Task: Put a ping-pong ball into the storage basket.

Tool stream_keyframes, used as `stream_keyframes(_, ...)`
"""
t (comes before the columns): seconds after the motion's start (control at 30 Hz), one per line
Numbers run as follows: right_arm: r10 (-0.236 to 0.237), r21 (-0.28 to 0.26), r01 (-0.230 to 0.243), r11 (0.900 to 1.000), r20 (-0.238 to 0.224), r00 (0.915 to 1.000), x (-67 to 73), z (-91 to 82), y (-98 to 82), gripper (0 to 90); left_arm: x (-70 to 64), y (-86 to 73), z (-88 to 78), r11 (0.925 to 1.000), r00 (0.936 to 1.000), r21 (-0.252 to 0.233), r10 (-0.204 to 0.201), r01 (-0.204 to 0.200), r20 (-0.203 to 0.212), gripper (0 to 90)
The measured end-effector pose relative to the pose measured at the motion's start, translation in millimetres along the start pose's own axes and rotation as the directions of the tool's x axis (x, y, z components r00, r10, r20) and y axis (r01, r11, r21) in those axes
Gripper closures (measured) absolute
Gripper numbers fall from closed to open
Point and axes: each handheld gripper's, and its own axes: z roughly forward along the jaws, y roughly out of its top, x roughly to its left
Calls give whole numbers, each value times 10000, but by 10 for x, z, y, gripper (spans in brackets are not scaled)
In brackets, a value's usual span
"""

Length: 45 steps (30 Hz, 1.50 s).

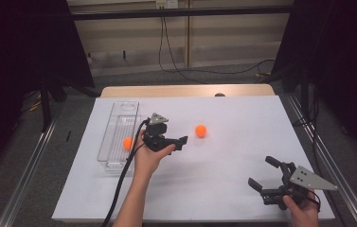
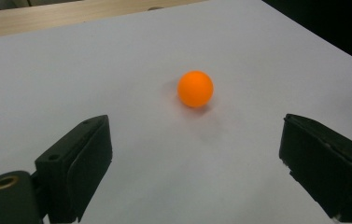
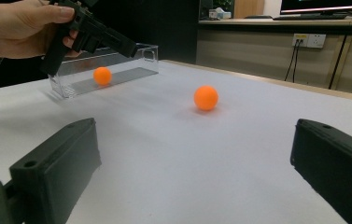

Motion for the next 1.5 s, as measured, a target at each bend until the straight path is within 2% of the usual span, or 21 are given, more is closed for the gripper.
stream_keyframes(0.43,15,-14,-15,10000,5,10000,-2,-7,0,11,-8,-21,150,9996,10000,255,90,-89,-34,96)
stream_keyframes(0.9,3,-15,-3,10000,0,10000,-5,-9,0,11,-36,-46,255,9999,10000,122,33,-34,41,96)
stream_keyframes(1.5,13,-22,-13,10000,-37,10000,-1,-9,-1,11,-88,-75,404,9995,9999,298,128,-131,109,96)
